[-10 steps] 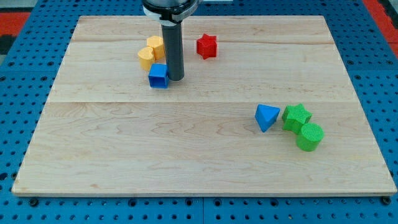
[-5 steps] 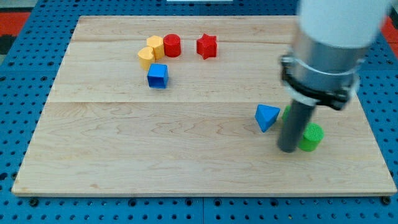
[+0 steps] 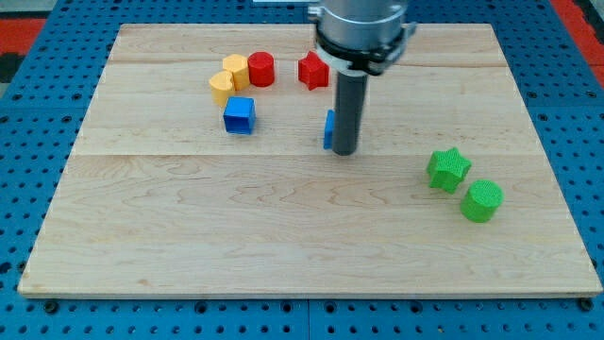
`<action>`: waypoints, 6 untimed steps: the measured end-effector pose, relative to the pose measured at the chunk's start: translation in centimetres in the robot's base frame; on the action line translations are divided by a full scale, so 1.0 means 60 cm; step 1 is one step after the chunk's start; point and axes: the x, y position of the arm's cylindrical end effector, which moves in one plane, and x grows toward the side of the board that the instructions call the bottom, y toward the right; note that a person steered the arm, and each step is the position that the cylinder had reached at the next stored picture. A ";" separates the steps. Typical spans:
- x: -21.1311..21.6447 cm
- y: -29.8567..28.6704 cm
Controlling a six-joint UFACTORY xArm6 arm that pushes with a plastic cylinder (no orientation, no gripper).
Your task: Move the blue triangle to the right of the blue cube
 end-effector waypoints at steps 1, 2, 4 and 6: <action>0.000 0.018; -0.018 0.081; -0.042 -0.012; -0.069 -0.045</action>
